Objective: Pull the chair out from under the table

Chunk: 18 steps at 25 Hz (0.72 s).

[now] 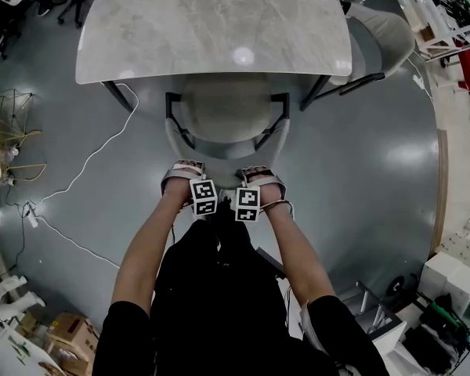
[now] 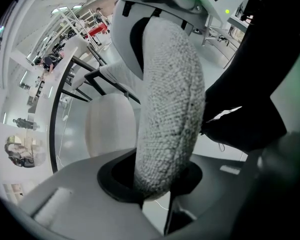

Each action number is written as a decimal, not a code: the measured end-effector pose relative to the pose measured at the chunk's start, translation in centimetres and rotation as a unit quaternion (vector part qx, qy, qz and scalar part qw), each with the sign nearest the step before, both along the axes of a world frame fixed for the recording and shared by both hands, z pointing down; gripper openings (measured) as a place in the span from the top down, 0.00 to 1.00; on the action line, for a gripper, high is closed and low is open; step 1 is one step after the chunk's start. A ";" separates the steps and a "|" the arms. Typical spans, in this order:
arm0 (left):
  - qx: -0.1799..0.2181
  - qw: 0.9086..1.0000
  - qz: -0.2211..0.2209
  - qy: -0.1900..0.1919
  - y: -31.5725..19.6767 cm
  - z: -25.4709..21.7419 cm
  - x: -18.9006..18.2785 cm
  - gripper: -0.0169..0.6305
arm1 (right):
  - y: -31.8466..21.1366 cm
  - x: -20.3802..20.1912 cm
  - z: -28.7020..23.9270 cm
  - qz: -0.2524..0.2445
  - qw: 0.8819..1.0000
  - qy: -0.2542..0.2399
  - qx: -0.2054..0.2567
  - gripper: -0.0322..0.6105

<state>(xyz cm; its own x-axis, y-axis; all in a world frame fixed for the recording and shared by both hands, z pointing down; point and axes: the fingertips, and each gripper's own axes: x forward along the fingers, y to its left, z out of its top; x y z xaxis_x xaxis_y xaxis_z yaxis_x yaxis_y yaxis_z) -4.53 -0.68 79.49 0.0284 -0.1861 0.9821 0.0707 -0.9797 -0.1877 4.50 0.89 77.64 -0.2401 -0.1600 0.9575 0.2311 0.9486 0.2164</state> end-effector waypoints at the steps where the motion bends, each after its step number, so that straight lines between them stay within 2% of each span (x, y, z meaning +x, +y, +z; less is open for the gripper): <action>1: -0.001 1.000 0.000 0.001 0.2 0.1 -0.1 0.82 | 0.2 -0.1 0.0 0.000 1.000 0.000 0.000 0.82; 18: -0.019 1.000 0.003 0.004 6.8 0.3 0.1 0.82 | 6.6 0.1 0.3 0.002 1.000 0.001 -0.007 0.82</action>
<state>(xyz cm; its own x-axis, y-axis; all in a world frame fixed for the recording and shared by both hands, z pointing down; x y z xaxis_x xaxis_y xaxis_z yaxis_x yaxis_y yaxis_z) -4.39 6.09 79.83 0.0381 -0.1484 0.9882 0.0749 -0.9857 -0.1509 4.59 7.45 77.91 -0.2375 -0.1479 0.9601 0.2279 0.9523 0.2030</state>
